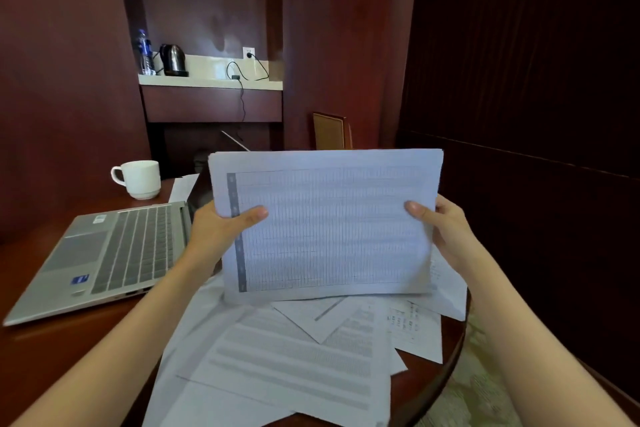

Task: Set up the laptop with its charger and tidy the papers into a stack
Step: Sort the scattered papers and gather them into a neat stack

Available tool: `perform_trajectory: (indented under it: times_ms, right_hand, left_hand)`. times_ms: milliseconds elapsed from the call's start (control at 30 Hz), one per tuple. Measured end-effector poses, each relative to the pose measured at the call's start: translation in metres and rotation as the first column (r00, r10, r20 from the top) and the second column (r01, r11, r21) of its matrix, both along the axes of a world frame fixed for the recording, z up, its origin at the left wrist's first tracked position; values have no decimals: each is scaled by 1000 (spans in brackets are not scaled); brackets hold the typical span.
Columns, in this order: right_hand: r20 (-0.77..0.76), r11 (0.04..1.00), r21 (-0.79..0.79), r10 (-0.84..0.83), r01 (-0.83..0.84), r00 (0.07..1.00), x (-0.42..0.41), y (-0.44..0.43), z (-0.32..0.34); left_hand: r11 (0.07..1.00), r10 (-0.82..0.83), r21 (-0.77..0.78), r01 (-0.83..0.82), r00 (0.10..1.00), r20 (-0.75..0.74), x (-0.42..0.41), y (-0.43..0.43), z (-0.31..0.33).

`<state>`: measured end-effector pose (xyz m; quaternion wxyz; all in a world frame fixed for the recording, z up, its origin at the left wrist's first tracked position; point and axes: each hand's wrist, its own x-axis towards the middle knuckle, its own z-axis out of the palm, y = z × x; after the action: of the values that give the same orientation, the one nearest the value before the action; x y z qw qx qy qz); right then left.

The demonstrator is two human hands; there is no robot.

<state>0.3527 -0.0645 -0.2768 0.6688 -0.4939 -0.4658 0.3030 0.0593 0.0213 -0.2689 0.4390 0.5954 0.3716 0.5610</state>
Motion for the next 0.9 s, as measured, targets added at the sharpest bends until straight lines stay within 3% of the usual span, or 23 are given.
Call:
perform_trajectory:
  times_ms: [200,400,533,633,700,767,833,900]
  right_hand:
    - [-6,995,-92,26,-27,1000,-14,6,-8]
    - [-24,989,-145,-9,6,1000,-14,6,9]
    - [-52,938,-339,63,-77,997,-10,6,12]
    - [-69,856,-498,117,-136,991,-9,1,0]
    - [-62,809,-568,143,-153,988,-10,-2,-13]
    - [-29,766,-629,153,-137,988,-12,-6,-26]
    - [16,733,-670,169,-115,985,-12,-7,-36]
    - [60,712,-695,200,-103,978,-11,-9,-40]
  left_hand:
    - [993,32,-111,-34,999,-13,9,0,-11]
    - [995,42,-93,-44,999,-25,5,0,-1]
    - [989,-42,-147,25,993,-111,-8,8,7]
    - [998,14,-48,-28,963,-269,-13,14,6]
    - [1000,2,1,-2,920,-393,-17,16,3]
    - [991,-137,-73,116,835,-533,-20,18,-3]
    - [966,-252,-150,210,645,-721,-22,19,-12]
    - [960,-262,-165,228,514,-817,-23,22,-22]
